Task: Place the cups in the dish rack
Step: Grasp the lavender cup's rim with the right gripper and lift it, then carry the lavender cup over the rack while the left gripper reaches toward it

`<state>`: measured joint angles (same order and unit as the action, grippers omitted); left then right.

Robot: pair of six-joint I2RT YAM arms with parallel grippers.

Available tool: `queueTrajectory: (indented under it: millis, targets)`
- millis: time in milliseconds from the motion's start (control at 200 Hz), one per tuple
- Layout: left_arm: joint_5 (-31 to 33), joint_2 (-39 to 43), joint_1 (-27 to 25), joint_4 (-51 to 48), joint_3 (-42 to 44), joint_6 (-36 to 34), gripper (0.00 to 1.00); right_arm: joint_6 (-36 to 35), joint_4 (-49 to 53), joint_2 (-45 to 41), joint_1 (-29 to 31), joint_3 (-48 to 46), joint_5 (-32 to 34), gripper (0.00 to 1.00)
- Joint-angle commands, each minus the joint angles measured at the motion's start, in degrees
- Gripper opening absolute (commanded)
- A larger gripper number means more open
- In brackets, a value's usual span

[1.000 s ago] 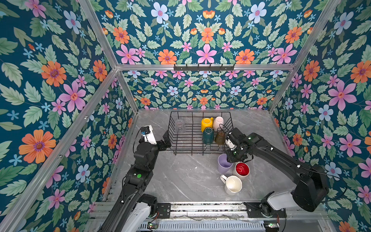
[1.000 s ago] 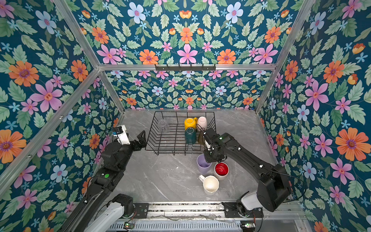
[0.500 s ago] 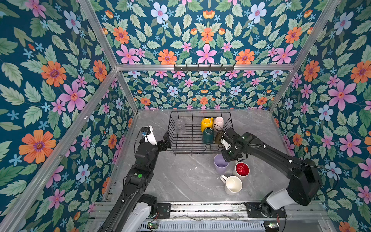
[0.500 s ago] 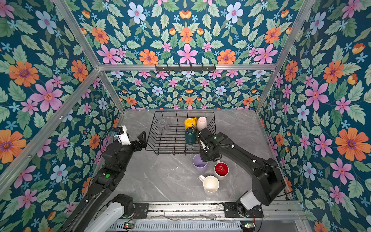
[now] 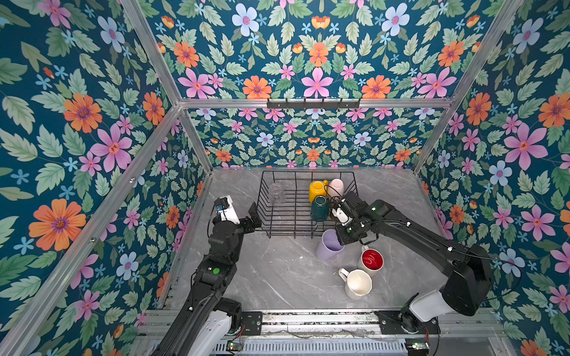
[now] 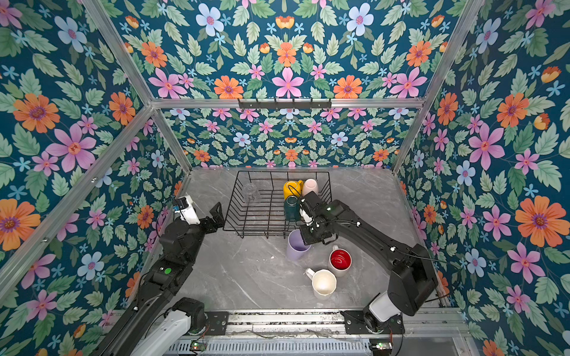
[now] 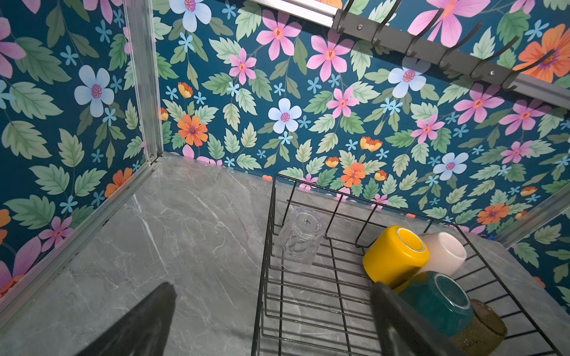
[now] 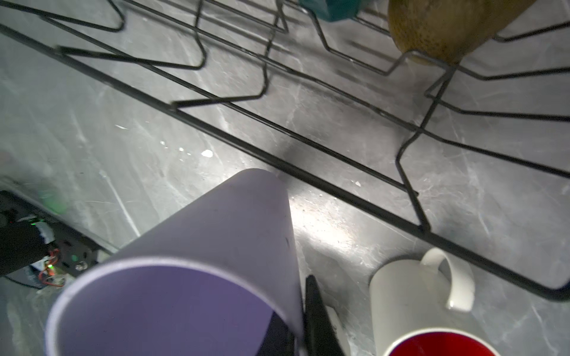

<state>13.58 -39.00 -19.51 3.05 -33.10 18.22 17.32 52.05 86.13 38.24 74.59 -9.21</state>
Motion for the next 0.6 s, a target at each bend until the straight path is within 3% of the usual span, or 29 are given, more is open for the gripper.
queueTrajectory:
  millis: [0,265,435,595]
  targets:
    - [-0.89,0.37,0.00,3.32,0.29,1.10,0.99,-0.71,-1.20,-1.58,0.08,1.45,-5.54,0.00]
    - [-12.51,1.98,0.19,9.29,1.20,1.16,0.99,4.04,-8.63,-3.81,-1.41,3.00,-20.76,0.00]
    - [-27.99,1.97,0.35,14.68,1.53,0.86,0.99,10.13,-19.01,-5.96,-7.12,-0.48,-30.97,0.00]
    - [-44.15,-0.62,0.45,21.93,2.14,1.63,0.99,12.33,-25.69,-6.58,-10.61,-1.72,-34.64,0.00]
